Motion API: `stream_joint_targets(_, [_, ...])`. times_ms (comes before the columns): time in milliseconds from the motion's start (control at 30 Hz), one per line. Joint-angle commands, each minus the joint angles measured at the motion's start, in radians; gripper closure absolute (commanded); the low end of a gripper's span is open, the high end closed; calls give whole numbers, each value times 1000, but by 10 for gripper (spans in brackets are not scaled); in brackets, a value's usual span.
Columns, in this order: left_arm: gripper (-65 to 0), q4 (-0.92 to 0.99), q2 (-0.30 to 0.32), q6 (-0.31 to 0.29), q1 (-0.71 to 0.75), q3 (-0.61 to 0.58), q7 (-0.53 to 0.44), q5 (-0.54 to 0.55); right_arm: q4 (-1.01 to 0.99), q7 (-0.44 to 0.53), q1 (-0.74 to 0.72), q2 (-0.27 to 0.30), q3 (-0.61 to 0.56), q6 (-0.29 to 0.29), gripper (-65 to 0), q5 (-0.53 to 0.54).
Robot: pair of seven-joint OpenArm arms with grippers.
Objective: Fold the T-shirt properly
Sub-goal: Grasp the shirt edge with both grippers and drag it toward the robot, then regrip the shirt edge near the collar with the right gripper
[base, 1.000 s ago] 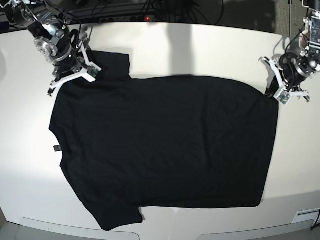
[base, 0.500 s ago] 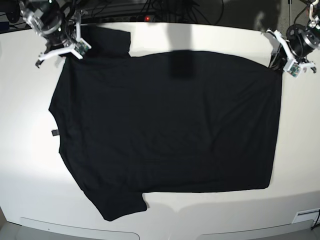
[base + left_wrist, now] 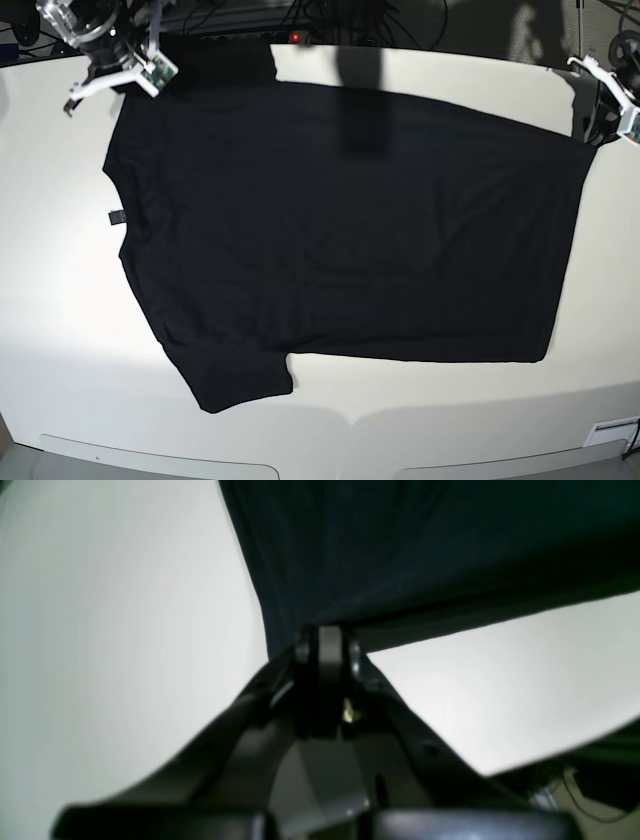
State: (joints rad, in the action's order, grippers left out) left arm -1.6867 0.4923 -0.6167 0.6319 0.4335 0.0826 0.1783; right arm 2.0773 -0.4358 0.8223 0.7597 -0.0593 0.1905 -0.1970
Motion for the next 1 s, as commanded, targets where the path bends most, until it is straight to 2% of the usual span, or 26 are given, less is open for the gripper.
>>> stream_joint_targets(0, [0,-15,13,11,-11,11,-22,13,18,13,-23,13,8,-18,0,2])
stream_joint_targets(233, [0,-11,-66,19,-139,11,12,4,-64,78,-225,14,5,39,0,131])
stream_joint_targets(333, [0,-3,-100,19,-204,10,14,-3,-96,93,-304,16,-19,41,0,131])
stream_joint_targets(500, [0,50,-146,19,-306,9,31,-104,-164,104,-439,16,-124,41,0,130])
stream_joint_targets(833, [0,218,-151,19,-402,9,29,-130,-328,104,-716,16,-328,41,0,130])
stream_joint_targets(967, [0,275,-151,19,-447,9,28,-184,-365,103,-803,16,-387,41,0,130])
